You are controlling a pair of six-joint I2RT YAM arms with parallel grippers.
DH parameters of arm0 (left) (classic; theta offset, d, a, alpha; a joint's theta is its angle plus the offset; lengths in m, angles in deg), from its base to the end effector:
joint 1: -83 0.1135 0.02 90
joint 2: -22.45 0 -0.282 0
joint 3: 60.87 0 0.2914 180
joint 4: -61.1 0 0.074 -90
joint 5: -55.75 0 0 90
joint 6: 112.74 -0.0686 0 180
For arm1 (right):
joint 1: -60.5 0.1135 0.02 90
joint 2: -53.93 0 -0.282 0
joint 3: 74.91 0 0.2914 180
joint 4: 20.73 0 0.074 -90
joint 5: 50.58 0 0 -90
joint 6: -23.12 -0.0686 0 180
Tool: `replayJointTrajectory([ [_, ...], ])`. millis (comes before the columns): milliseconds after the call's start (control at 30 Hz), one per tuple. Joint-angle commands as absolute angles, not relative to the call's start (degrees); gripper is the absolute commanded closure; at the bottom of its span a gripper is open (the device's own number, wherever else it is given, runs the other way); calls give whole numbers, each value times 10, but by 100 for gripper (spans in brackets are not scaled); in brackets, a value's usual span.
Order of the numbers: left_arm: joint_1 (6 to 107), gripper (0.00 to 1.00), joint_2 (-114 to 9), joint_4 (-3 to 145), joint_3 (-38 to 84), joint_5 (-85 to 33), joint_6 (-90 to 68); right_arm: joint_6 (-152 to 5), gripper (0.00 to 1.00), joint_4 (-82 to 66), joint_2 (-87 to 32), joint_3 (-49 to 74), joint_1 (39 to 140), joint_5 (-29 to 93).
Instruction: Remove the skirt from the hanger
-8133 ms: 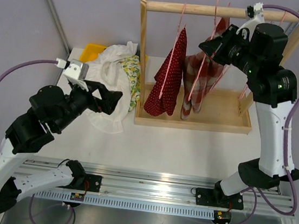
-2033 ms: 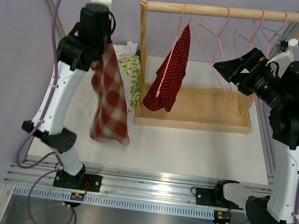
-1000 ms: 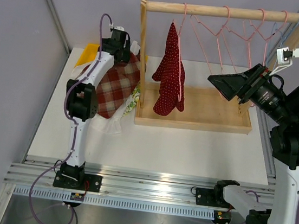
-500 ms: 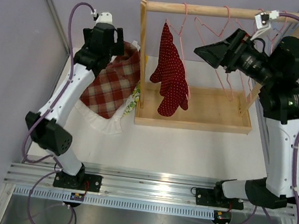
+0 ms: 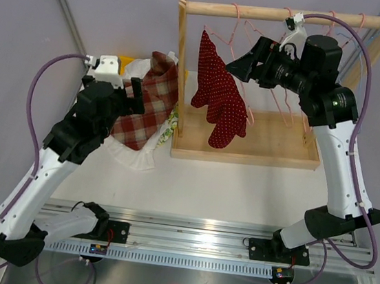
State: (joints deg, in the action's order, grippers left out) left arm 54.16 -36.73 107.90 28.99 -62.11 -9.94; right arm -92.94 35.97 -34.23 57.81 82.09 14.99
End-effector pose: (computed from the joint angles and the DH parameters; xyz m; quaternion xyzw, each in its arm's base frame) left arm 0.2393 -0.0952 0.4670 -0.0350 0.7884 -0.0275 0.6136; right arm 0.3168 0.1559 0.5711 -0.1032 0.7649 0.3986 0.4953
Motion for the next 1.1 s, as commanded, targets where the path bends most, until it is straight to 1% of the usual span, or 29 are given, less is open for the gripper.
replayJointTrajectory([
  [0,522,1,-307,1094,256,-614,-75,-910,5,333,-346,562,828,185],
  [200,514,1,-253,1114,208,-609,-46,-907,8,323,-374,555,847,197],
  [267,513,1,-242,1120,197,-608,-38,-907,11,320,-384,558,850,201],
  [300,512,1,-239,1122,193,-607,-37,-907,20,320,-387,560,854,201],
  [367,510,1,-231,1124,183,-606,-33,-908,28,318,-392,561,855,201],
  [400,510,1,-229,1124,181,-605,-31,-908,35,318,-392,562,856,202],
  [433,509,1,-227,1127,177,-605,-30,-908,48,318,-393,562,856,203],
  [500,508,1,-224,1129,175,-605,-28,-909,63,317,-392,560,856,206],
  [533,507,1,-223,1131,175,-606,-26,-910,75,318,-391,560,856,207],
  [633,503,1,-223,1134,181,-600,-24,-910,92,321,-391,565,856,210],
  [667,499,1,-225,1136,184,-598,-24,-912,100,322,-391,568,856,210],
  [767,478,1,-238,1131,199,-592,-32,-909,100,334,-399,596,856,211],
  [867,428,1,-261,1110,220,-603,-49,-903,100,368,-423,666,856,207],
  [900,414,1,-272,1106,227,-613,-53,-903,100,379,-430,709,856,205],
  [967,386,1,-310,1091,249,-615,-65,-907,100,403,-440,742,856,202],
  [1033,367,1,-333,1059,255,-589,-73,-913,100,400,-428,750,856,192],
  [1067,362,1,-346,1037,249,-571,-76,-920,100,394,-419,730,856,189],
])
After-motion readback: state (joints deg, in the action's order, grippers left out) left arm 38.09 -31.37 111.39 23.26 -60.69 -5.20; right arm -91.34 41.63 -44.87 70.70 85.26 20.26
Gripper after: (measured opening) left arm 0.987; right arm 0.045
